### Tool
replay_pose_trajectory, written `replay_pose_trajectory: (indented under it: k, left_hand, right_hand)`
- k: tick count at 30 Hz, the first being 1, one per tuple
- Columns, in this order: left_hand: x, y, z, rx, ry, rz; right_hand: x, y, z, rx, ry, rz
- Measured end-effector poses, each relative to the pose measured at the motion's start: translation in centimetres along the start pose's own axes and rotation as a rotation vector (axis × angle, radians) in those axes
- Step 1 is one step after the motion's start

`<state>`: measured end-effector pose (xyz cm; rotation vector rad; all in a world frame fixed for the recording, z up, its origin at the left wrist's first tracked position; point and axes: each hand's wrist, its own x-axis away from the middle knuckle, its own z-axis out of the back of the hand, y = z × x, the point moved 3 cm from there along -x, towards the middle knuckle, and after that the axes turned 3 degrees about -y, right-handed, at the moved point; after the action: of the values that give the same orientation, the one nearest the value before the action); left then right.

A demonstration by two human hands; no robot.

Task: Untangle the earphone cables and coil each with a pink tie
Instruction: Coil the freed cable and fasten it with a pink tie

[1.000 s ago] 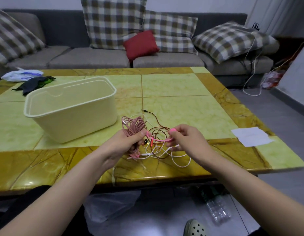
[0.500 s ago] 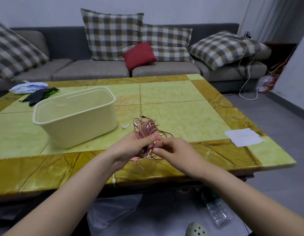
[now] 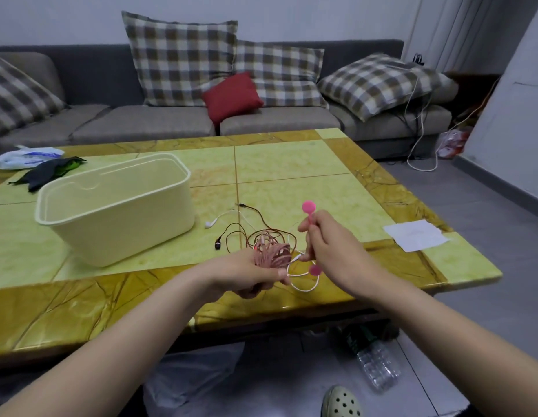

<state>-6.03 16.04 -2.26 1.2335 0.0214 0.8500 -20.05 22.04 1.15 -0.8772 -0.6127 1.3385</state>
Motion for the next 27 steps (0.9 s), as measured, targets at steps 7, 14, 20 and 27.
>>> replay_pose_trajectory:
  k: [7,14,20,27]
  left_hand:
    - [0.2,0.9,-1.7,-0.134,-0.310,0.033]
    - [0.5,1.7,-1.3,-0.025,-0.318,-0.078]
    - [0.8,0.9,-0.6,0.137,-0.425,-0.015]
    - [1.1,1.3,-0.2,0.189,-0.479,-0.028]
  right_hand:
    - [-0.4,-1.9,-0.2,0.229,-0.107,0.193]
    - [1.2,-1.8,-1.3,0.647,-0.189,0.352]
    - [2.0,-0.5,-1.0,0.595,-0.306,0.289]
    - [1.3,-0.3,-1.8,0.467,-0.233,0.248]
